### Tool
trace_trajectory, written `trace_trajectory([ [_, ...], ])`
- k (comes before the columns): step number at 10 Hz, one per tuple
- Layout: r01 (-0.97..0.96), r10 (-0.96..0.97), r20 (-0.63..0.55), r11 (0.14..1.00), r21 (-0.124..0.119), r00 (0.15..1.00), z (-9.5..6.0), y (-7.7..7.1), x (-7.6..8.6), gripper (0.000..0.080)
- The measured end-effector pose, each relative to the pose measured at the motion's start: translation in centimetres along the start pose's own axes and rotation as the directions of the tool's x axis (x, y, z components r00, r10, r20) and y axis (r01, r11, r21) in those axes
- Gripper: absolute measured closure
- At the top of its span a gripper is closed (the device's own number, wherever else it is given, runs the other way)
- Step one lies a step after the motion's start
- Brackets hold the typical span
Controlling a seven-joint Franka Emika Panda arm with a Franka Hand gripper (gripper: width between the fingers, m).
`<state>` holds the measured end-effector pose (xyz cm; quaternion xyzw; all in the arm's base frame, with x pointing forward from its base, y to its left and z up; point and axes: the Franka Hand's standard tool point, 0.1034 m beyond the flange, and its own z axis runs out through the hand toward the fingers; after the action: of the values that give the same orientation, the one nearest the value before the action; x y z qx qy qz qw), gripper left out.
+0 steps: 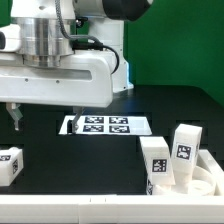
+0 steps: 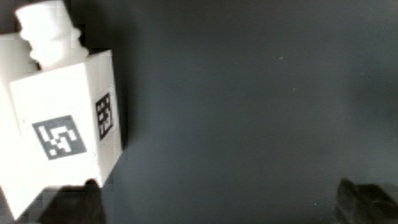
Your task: Assemble stool
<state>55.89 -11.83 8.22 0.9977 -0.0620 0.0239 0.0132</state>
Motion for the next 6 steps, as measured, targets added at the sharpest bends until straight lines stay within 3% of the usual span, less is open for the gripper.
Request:
trace_trajectory([
  [2,-0.008,0.008,0.002,1.000,-0.001,1.000,0.1,0.2,-0.1,0.0151],
  [4,0.007,-0.007,0.039,1.000,-0.008,0.999,2.0,3.6,-0.7,0.0151],
  [6,-0.005,0.007,0.052,1.000,-0.025,0.999,3.5,5.5,-0.5,0.0151],
])
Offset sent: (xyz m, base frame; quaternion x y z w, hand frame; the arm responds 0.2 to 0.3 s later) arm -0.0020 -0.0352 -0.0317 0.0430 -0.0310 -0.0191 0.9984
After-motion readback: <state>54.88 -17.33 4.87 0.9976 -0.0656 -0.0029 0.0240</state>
